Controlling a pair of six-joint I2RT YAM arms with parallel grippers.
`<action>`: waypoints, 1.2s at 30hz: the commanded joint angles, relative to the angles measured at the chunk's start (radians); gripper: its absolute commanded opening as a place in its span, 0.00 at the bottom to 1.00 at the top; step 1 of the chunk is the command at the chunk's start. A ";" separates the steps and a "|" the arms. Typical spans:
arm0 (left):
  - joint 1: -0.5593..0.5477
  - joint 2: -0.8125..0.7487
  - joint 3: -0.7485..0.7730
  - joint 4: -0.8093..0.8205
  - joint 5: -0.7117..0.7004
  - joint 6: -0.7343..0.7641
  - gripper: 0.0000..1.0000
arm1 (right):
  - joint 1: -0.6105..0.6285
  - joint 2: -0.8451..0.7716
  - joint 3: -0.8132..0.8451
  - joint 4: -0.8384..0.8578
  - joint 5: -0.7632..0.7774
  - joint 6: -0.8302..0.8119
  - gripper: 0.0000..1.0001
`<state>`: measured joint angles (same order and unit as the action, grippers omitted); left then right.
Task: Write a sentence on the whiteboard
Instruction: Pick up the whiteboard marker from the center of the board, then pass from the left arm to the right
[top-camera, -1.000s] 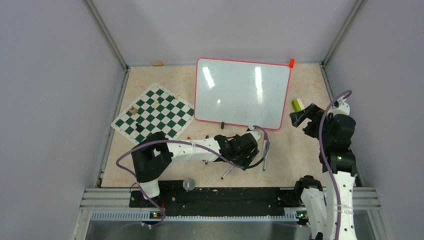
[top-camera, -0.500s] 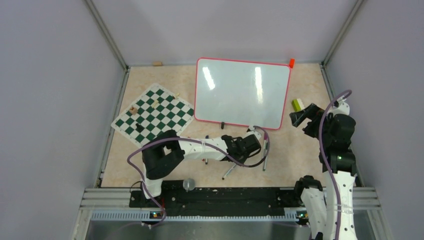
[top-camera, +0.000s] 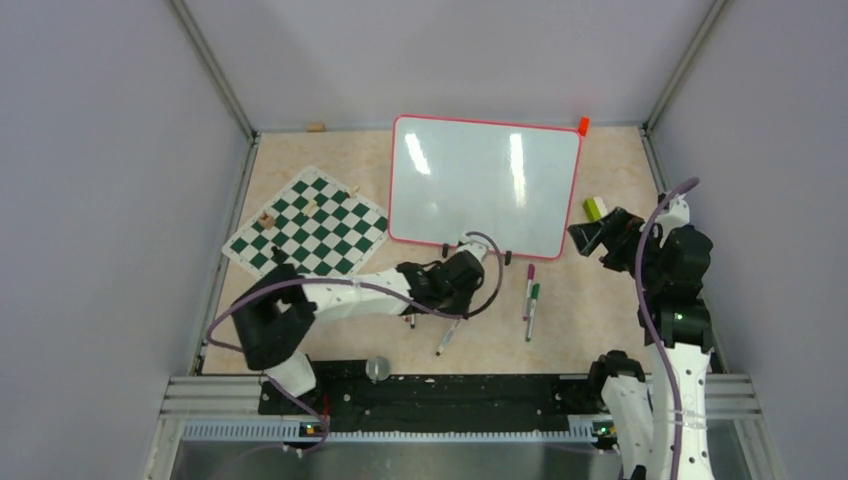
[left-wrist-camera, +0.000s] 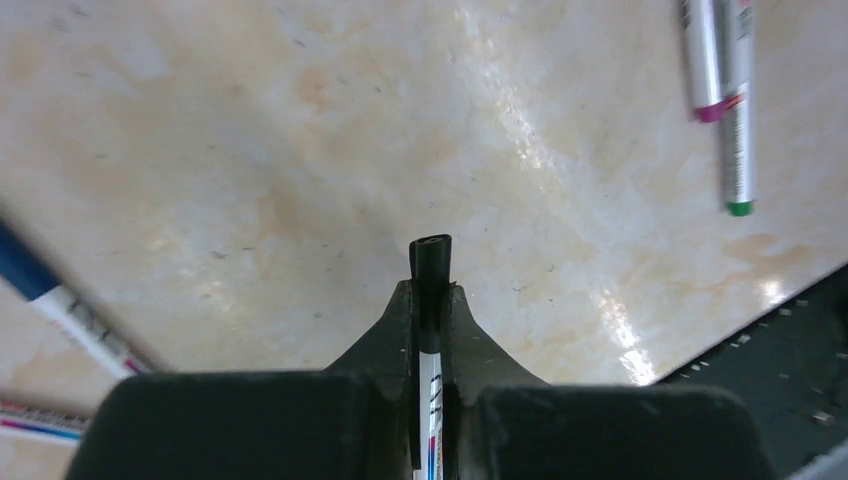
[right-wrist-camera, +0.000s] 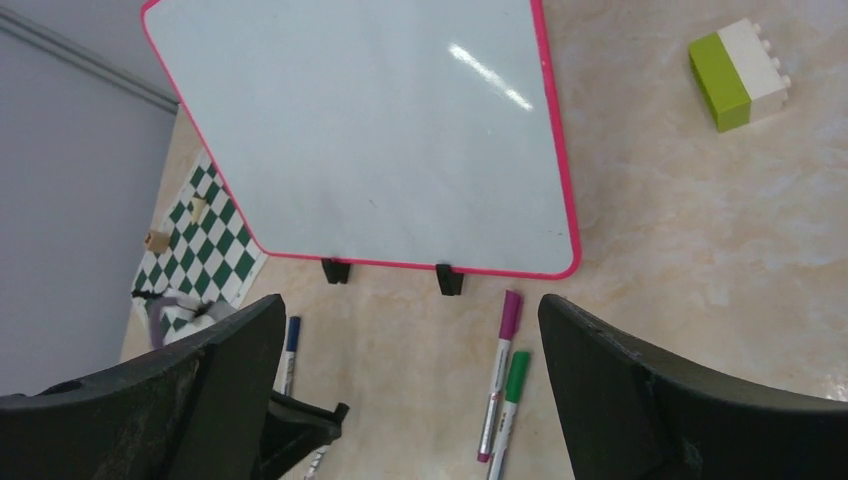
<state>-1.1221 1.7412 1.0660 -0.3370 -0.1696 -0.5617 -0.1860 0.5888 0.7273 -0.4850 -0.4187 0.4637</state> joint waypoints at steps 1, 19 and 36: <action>0.098 -0.264 -0.077 0.179 0.122 -0.065 0.00 | 0.021 -0.005 -0.014 0.122 -0.099 0.018 0.94; 0.362 -0.810 -0.324 0.621 -0.061 -0.472 0.00 | 0.596 0.163 -0.037 0.635 0.017 0.126 0.92; 0.441 -0.751 -0.533 1.017 0.001 -0.845 0.00 | 0.971 0.444 0.011 0.929 0.345 0.143 0.56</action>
<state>-0.6876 0.9791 0.5663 0.5068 -0.1585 -1.3025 0.7185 1.0100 0.6968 0.2909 -0.1772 0.6033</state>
